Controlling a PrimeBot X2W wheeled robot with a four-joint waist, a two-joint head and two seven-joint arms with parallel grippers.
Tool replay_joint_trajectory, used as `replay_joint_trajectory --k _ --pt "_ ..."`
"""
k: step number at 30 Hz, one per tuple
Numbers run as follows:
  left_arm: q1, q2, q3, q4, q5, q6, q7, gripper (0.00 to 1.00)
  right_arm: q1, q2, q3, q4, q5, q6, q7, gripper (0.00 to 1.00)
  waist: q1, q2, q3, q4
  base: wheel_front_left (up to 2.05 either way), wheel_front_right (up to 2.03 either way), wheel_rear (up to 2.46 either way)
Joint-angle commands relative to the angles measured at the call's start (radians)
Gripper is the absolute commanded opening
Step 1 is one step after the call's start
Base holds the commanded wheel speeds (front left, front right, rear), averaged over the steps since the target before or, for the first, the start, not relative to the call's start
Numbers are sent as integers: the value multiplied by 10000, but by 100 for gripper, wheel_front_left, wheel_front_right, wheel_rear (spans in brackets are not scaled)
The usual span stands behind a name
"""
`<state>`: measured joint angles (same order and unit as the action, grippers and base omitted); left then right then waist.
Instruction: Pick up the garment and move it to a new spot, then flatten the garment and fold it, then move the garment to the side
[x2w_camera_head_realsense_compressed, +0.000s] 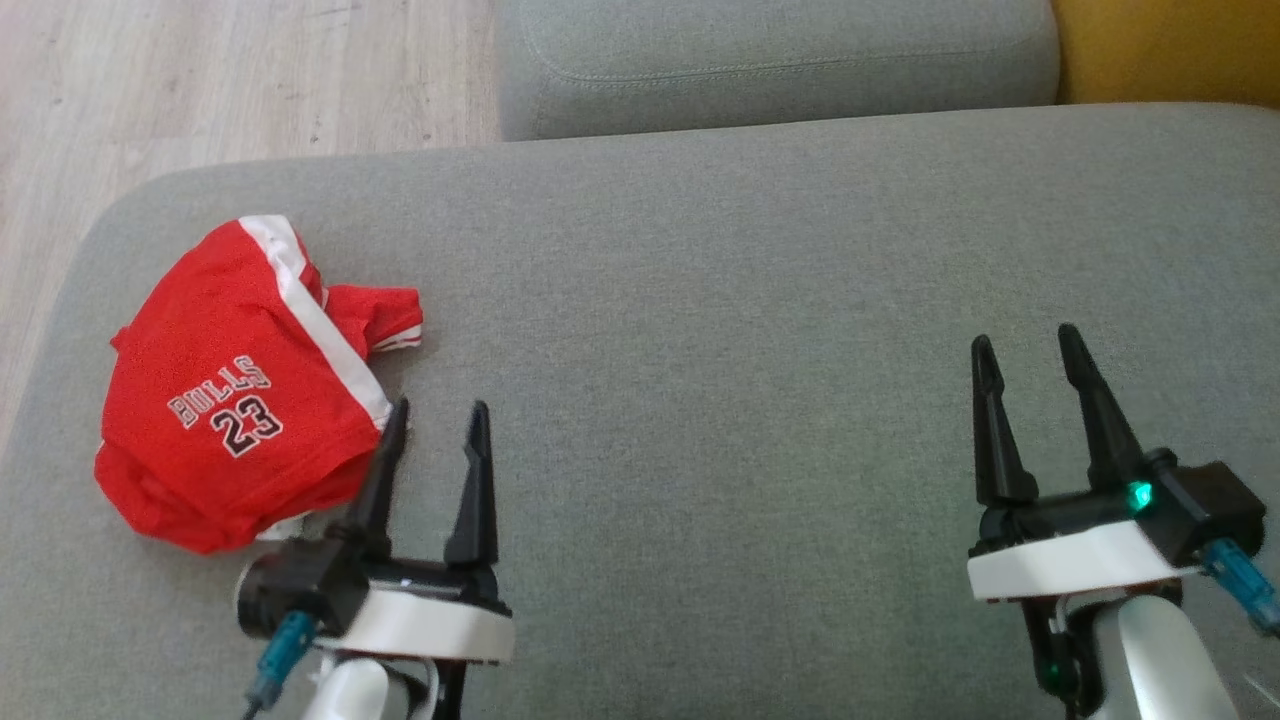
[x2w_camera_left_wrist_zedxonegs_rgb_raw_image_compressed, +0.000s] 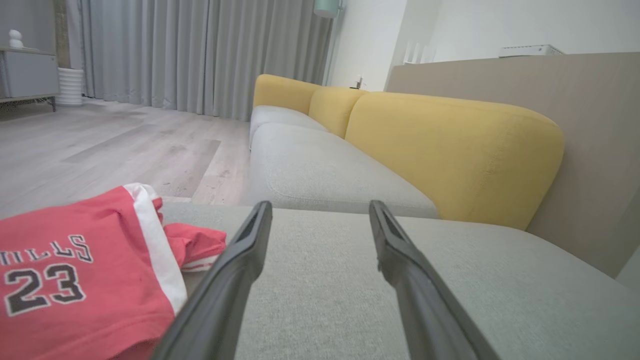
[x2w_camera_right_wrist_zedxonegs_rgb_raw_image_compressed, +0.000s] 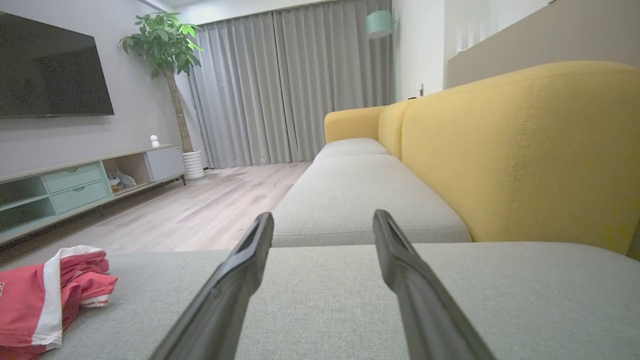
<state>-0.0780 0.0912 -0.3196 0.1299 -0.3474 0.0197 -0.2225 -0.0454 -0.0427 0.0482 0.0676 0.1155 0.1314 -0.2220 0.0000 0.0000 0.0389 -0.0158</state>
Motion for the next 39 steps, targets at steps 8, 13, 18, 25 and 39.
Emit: replay_joint_trajectory --k 8,13,18,25,39 --pt "-180 -282 628 203 1092 -612 -356 100 -107 -75 443 547 683 -7 -362 100 0 0 23 -24 0 0 0" --pt "-138 -362 850 438 1249 -760 -392 100 -217 -75 597 711 619 -7 -398 100 0 0 29 -75 0 0 0" --pt "-131 -396 989 493 1288 -820 -392 100 -230 -75 587 745 667 -7 -398 100 0 0 8 -61 0 0 0" --pt "-112 -406 1084 490 1203 -820 -393 100 -204 -75 709 733 712 -7 -398 100 0 0 -71 121 0 0 0" --pt "-24 -408 1472 704 1448 -642 -393 100 -2 -75 1185 679 878 -7 -398 100 0 0 -224 1588 0 0 0"
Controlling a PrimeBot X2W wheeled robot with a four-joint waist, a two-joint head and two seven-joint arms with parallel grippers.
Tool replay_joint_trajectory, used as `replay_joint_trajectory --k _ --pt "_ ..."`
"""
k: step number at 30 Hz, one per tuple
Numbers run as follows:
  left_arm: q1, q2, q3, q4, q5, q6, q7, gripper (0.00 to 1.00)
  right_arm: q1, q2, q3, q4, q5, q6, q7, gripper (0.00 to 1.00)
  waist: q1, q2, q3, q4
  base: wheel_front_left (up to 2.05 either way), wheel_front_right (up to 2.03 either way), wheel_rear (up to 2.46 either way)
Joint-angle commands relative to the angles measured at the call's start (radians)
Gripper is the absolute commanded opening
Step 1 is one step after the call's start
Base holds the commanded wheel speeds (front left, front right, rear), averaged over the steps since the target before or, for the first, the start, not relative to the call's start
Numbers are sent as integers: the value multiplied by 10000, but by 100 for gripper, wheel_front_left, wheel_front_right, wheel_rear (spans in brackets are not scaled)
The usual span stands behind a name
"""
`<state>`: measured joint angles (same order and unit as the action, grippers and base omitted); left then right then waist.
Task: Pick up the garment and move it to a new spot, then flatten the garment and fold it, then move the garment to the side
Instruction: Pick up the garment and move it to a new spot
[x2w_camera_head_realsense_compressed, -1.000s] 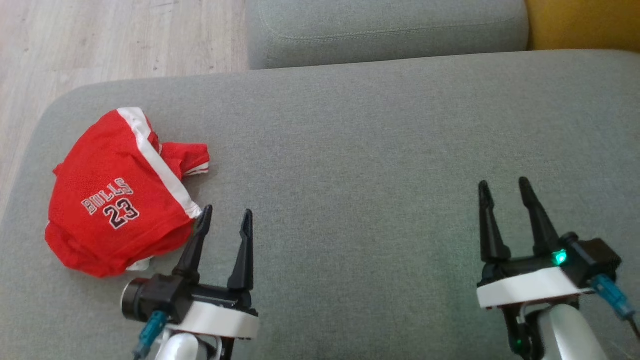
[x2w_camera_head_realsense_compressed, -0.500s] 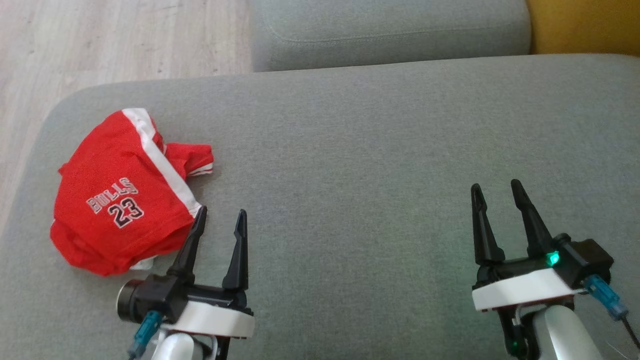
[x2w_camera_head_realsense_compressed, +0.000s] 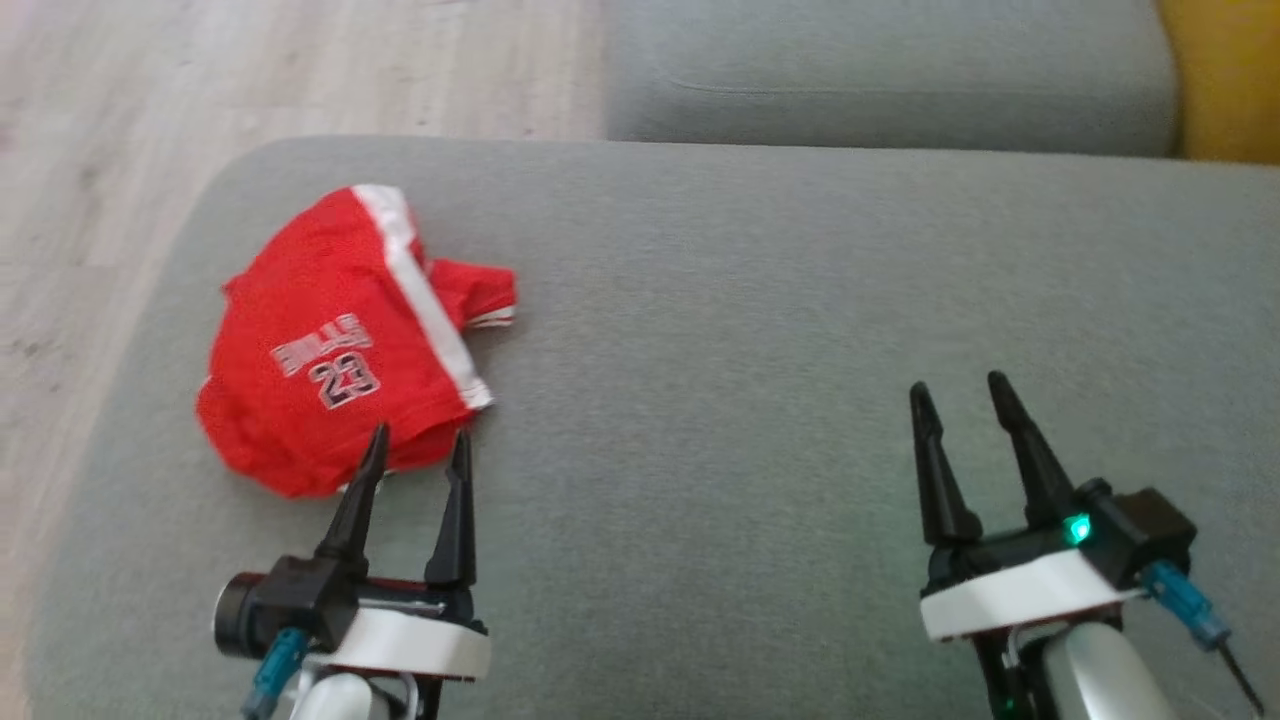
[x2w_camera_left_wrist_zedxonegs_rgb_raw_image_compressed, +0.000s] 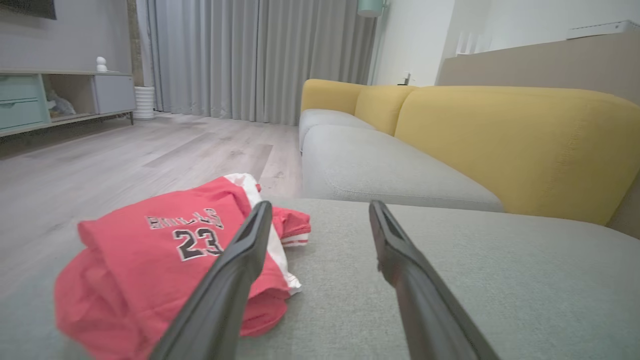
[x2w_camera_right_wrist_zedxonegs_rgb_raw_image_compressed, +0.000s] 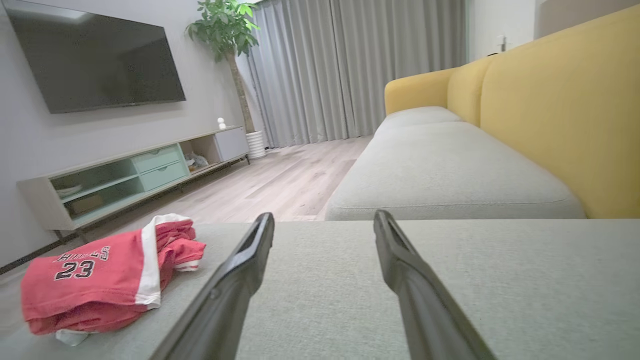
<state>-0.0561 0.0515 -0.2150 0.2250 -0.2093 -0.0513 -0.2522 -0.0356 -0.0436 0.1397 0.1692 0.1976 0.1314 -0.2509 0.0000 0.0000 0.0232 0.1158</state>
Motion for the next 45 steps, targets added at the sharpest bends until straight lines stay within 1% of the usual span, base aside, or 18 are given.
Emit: replay_joint_trajectory --k 1,2,3,15,19,22,26,31,33,35,38,41,43,45 --pt "-228 -12 461 -239 86 68 -95 100 -95 -66 308 -342 72 -7 -109 100 0 0 -82 411 0 0 0" --pt "-211 -12 496 -229 103 71 -95 100 -87 -66 361 -343 84 -7 -109 100 0 0 -102 550 0 0 0" --pt "-211 -12 496 -229 103 71 -95 100 -87 -66 361 -343 84 -7 -109 100 0 0 -102 550 0 0 0" --pt "100 -12 763 -79 381 -27 -95 100 202 -66 1021 -239 180 -7 -109 100 0 0 -543 2169 0 0 0" --pt "311 -12 836 -95 444 -100 -95 100 239 -66 1193 -221 183 -7 -109 100 0 0 -662 2557 0 0 0" --pt "368 -12 857 -92 470 -120 -95 100 241 -66 1224 -241 145 -7 -109 100 0 0 -662 2640 0 0 0" --pt "376 -12 880 -126 509 -130 -95 100 231 -66 1317 -267 90 -7 -109 100 0 0 -561 2601 0 0 0" --pt "-56 41 831 -64 653 -266 -95 100 90 -66 1340 -327 -14 -7 -109 100 0 0 -186 2303 0 0 0" --pt "-560 240 725 189 776 -386 -95 100 -10 -66 1276 -363 -82 -7 -109 100 0 0 56 2155 0 0 0" --pt "-1336 567 640 702 871 -496 92 100 -134 -66 1280 -391 -173 -7 -109 100 0 0 345 1977 0 0 0" --pt "-2810 1007 482 1464 843 -647 748 100 -309 -66 1289 -391 -337 -7 -109 100 0 0 777 1695 0 0 0" --pt "-4279 1336 278 2366 407 -752 1763 100 -552 -66 1275 -411 -470 -7 -109 100 0 0 1234 1403 0 0 0" --pt "-5090 1690 40 3053 127 -779 2543 100 -742 -66 1381 -427 -516 -7 -109 100 0 0 1499 1151 0 0 0" --pt "-5774 1995 -234 3584 -392 -787 3125 100 -929 -66 1465 -456 -560 -7 -109 100 0 0 1764 906 0 0 0"
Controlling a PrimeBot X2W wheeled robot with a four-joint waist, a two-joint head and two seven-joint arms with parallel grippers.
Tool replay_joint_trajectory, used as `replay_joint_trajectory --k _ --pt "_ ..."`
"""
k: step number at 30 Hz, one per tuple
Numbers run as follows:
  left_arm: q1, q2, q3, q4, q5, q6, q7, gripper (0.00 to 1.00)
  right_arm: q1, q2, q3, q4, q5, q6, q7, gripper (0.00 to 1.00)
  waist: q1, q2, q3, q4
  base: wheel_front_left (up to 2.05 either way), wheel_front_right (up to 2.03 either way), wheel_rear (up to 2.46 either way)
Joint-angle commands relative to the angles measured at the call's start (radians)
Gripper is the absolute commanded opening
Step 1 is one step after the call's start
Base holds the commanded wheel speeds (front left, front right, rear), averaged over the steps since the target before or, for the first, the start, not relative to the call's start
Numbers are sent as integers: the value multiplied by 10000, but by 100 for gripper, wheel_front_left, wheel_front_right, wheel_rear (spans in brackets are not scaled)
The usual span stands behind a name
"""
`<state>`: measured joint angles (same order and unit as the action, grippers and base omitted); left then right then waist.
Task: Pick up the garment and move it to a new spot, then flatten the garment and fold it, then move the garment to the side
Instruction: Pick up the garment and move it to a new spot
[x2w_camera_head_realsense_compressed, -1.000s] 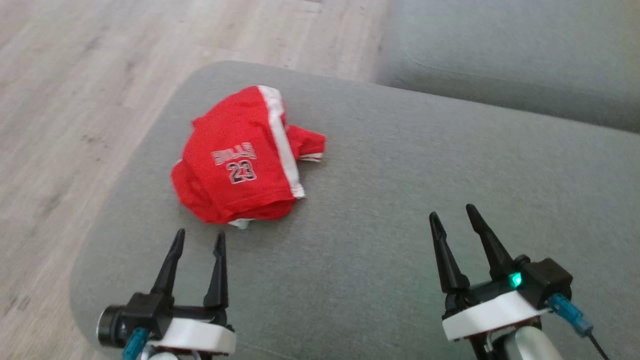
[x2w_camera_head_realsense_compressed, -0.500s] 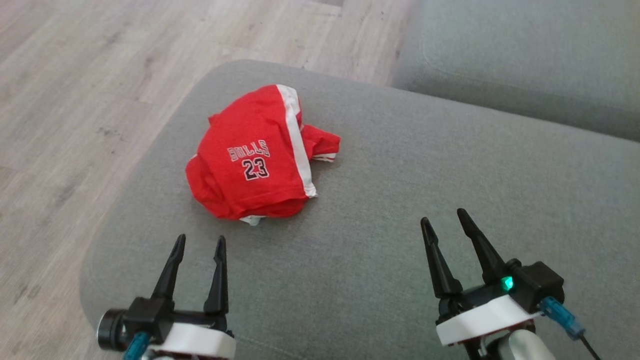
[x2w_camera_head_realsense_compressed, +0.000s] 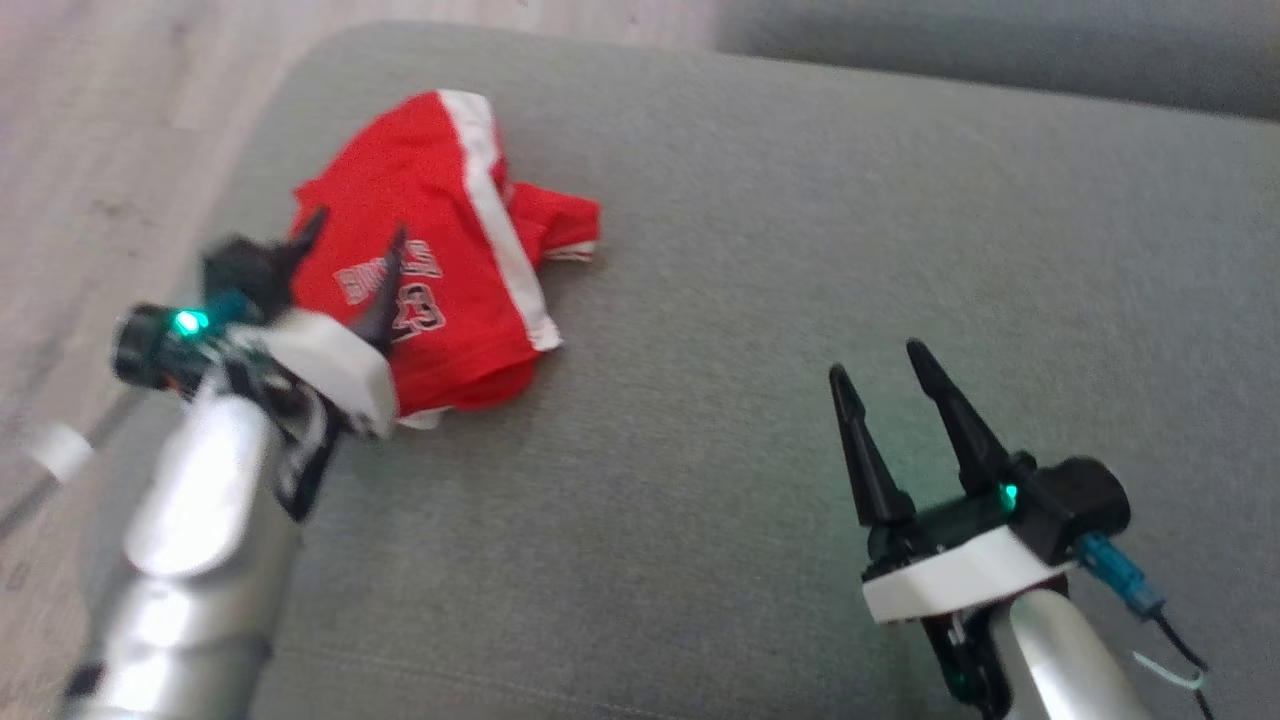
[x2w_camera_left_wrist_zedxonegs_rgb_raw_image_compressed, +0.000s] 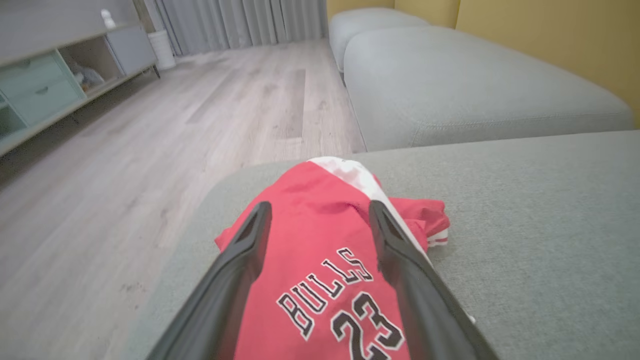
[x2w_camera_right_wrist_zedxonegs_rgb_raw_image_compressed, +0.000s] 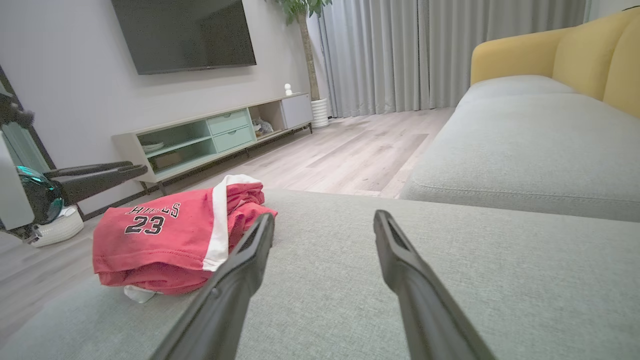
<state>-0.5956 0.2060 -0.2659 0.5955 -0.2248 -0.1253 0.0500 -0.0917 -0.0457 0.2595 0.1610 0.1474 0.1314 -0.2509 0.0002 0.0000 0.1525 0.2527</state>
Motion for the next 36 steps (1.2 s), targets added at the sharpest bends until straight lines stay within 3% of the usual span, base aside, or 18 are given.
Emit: replay_joint_trajectory --k 1,12,13,14,22,28,36 --pt "-658 591 180 116 -508 -48 342 100 -445 -45 279 -389 -62 -7 -109 100 -2 0 579 -570 0 0 0" --pt "-2049 1528 -591 2062 -2458 -52 1585 100 -892 -45 213 -516 -88 -7 -109 100 -2 0 1335 -1098 0 0 0" --pt "-2064 1524 -750 2126 -2633 -52 1614 10 -901 -45 190 -508 -93 -7 -109 100 -2 0 1345 -1098 0 0 0" --pt "-2078 1555 -907 2125 -2788 -52 1536 0 -896 -45 154 -490 -63 -7 -109 100 -2 0 1342 -1091 0 0 0" --pt "-2278 1801 -1366 2259 -3159 -53 -235 0 -766 -45 51 -321 132 -7 -109 100 -2 0 808 -899 0 0 0" --pt "-2762 1827 -775 1788 -3364 -17 -2567 0 -630 -45 46 -254 237 -7 -109 100 -2 0 214 -805 0 0 0" --pt "-2458 1866 -487 82 -3360 -8 -3081 0 -415 -45 -69 -228 492 -7 -109 100 -2 0 -327 -1013 0 0 0"
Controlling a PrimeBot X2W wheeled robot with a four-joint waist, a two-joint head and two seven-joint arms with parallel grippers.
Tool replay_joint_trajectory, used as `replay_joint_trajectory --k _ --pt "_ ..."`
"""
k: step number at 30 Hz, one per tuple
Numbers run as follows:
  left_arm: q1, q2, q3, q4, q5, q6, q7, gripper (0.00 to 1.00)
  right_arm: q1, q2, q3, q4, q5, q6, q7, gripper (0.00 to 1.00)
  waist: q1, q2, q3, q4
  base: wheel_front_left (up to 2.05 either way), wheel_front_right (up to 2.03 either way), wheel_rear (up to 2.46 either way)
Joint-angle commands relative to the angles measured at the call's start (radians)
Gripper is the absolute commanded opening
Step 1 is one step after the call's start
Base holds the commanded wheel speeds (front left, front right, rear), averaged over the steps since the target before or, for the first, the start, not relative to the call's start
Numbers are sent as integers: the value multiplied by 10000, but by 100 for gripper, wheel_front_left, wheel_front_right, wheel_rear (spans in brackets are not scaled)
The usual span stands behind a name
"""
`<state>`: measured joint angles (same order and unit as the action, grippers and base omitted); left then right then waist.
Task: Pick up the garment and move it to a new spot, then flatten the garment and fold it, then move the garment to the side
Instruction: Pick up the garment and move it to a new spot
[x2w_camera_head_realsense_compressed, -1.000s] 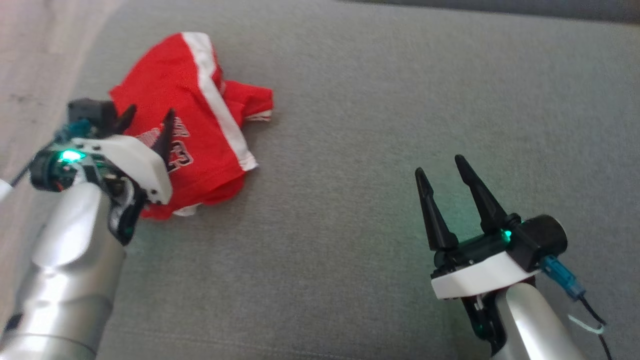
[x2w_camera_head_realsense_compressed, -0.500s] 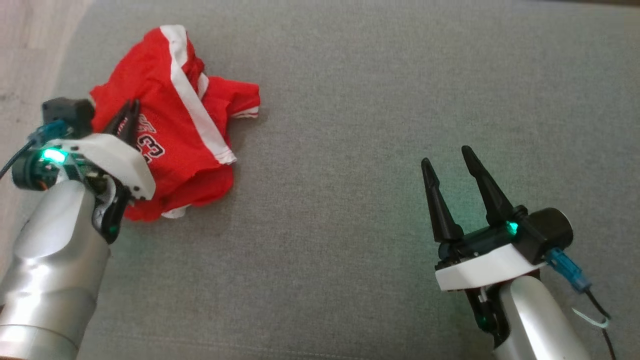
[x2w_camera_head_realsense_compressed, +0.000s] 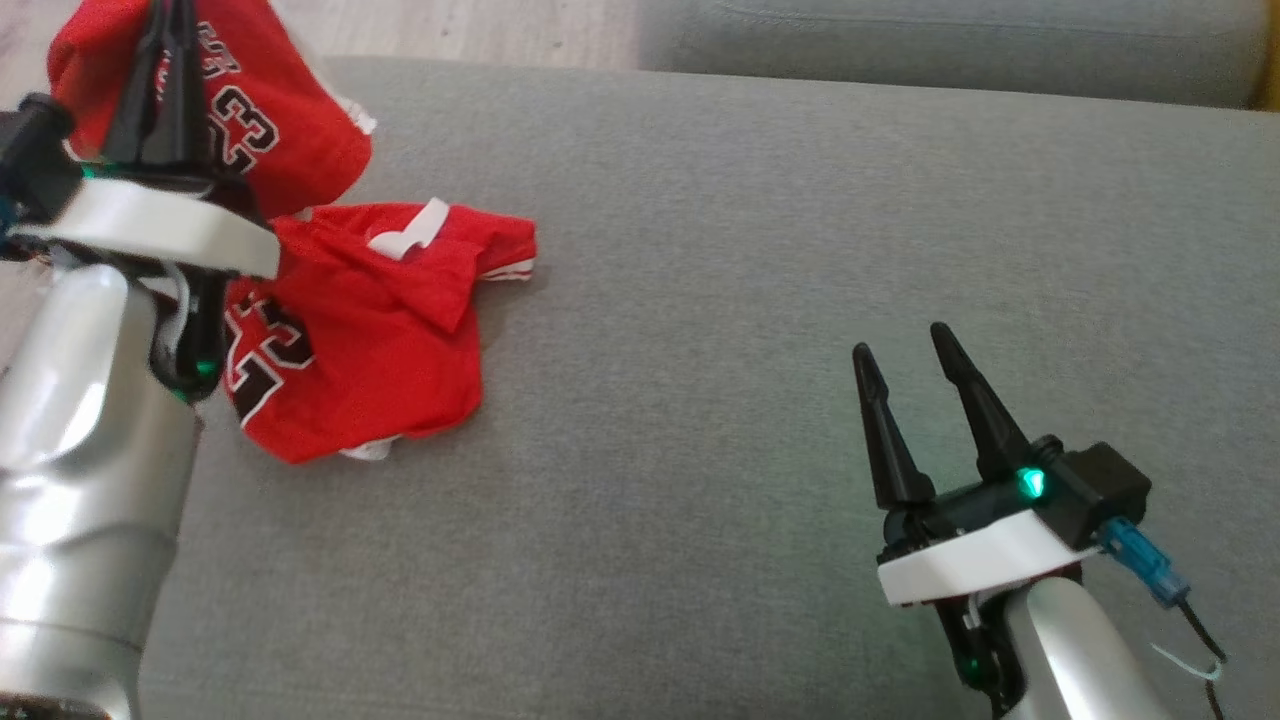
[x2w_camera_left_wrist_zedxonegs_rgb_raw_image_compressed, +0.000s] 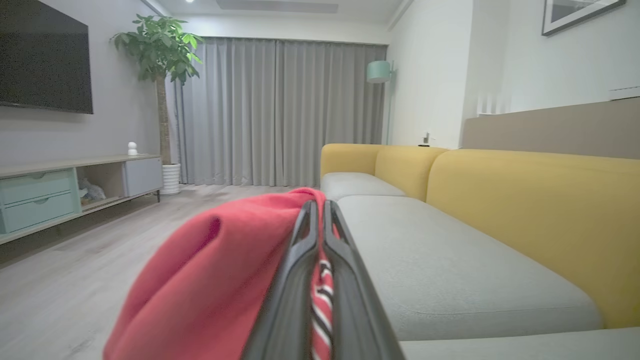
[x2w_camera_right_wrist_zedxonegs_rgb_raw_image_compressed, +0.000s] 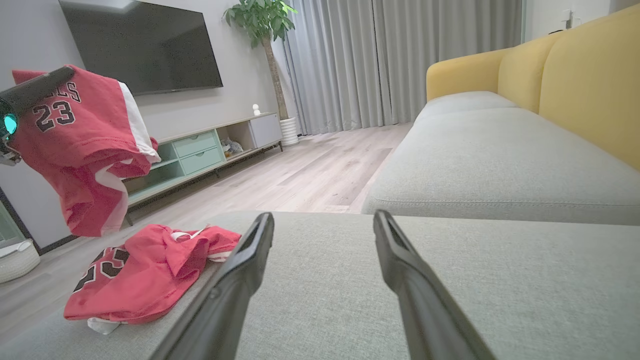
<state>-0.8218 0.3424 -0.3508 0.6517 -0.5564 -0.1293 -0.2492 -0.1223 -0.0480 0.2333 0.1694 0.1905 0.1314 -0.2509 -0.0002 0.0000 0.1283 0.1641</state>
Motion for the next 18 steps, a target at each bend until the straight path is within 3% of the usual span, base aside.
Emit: replay_joint_trajectory --k 1,11,18 --pt "-90 518 310 -711 -31 28 -93 0 -101 -22 192 -321 76 -7 -109 100 2 0 -114 -208 0 0 0" --pt "916 86 -420 -2682 -411 11 574 0 -93 -22 103 -454 323 -7 -109 100 2 0 -279 -1366 0 0 0" --pt "1190 -703 -1425 -3694 -328 34 1172 0 -257 -22 150 -649 480 -7 -109 100 2 0 -69 -2795 0 0 0"
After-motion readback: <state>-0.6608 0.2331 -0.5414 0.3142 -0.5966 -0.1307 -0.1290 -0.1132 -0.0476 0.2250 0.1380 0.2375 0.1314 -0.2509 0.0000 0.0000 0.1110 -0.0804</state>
